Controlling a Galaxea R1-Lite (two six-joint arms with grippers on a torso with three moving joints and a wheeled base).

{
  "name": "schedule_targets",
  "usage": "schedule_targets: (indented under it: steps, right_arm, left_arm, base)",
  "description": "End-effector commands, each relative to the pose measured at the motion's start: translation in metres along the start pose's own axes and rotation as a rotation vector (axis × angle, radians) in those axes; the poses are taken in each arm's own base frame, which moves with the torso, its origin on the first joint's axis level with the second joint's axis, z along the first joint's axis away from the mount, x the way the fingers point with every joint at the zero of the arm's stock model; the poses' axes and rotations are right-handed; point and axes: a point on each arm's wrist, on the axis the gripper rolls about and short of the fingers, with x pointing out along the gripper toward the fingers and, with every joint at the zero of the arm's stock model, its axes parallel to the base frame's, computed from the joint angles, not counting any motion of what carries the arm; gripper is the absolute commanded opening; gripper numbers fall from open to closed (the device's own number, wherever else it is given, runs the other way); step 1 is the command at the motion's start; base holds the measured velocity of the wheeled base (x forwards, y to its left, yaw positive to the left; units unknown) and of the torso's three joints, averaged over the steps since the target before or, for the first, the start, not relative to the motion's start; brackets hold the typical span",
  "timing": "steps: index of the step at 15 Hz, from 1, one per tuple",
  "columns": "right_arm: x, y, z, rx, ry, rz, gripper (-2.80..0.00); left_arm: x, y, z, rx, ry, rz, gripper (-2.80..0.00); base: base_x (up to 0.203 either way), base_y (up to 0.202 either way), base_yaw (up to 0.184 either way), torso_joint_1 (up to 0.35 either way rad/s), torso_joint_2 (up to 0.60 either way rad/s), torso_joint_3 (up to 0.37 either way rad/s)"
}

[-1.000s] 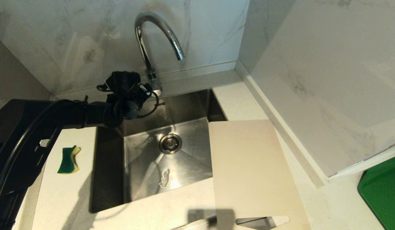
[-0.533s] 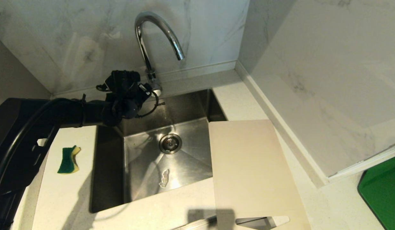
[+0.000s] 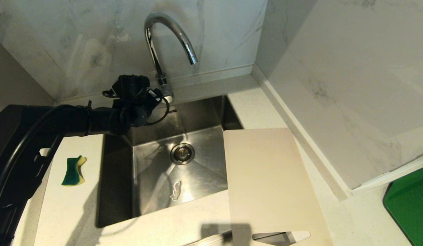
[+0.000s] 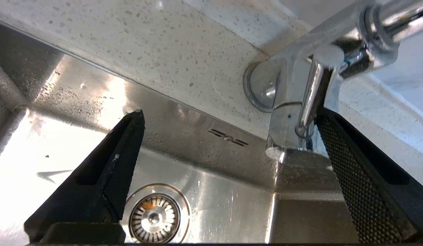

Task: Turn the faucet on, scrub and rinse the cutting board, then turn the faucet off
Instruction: Turn on the tap

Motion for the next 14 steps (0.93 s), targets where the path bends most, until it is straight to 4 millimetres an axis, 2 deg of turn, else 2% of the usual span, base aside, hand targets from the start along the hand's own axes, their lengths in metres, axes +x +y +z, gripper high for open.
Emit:
schedule_targets:
  steps: [1, 14]
  right_arm:
    - [0.0001, 0.0000, 0.0001, 0.000, 0.000, 0.000, -2.80]
    - [0.0001, 0.0000, 0.0001, 0.000, 0.000, 0.000, -2.80]
  left_arm:
    - [-0.0005, -0.0015, 0.0040, -0.016, -0.024, -0.003, 0.00]
    - [0.0043, 0.0059, 0.0054, -0.003, -0.019, 0.021, 0.00]
  base:
    - [0.000, 0.000, 0.000, 0.000, 0.00, 0.000]
    - [0.000, 0.000, 0.000, 0.000, 0.00, 0.000]
